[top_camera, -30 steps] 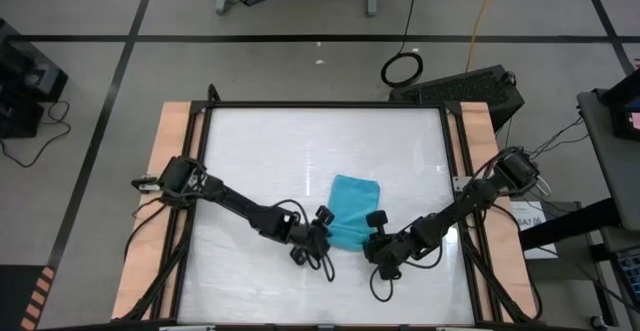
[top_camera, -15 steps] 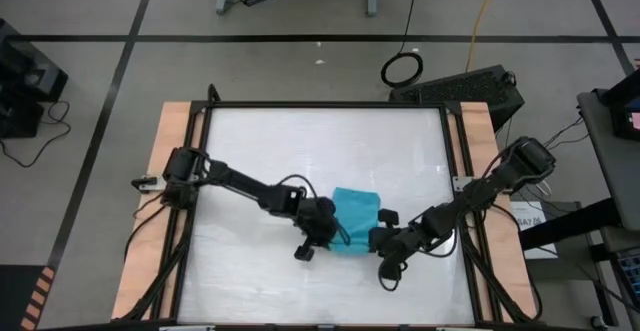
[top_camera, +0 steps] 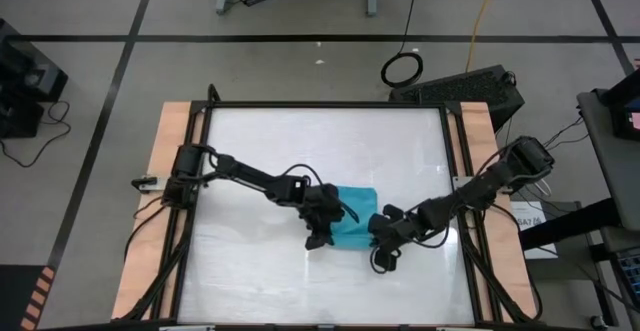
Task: Roll towel
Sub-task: Roll the blue towel
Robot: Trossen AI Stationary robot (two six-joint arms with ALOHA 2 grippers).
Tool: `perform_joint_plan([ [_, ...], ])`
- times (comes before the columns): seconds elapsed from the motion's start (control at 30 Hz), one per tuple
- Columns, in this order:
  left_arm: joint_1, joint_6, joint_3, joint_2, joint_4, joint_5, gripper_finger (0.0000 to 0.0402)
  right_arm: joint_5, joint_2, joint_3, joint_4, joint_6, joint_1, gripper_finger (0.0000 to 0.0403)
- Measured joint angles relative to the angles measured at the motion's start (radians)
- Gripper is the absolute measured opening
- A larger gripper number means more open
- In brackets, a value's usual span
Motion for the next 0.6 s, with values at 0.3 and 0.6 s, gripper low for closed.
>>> perform_joint_plan([
  [0.3,-0.001,-0.045,0.001,0.039,-0.01,0.011,0.0014,-0.051,-0.002,-0.062,0.103,-0.048,-0.031,0.0037],
  [0.6,0.009,-0.061,-0.001,0.039,-0.032,0.026,0.0013,-0.005,-0.075,-0.065,0.067,-0.308,0.024,0.0167],
])
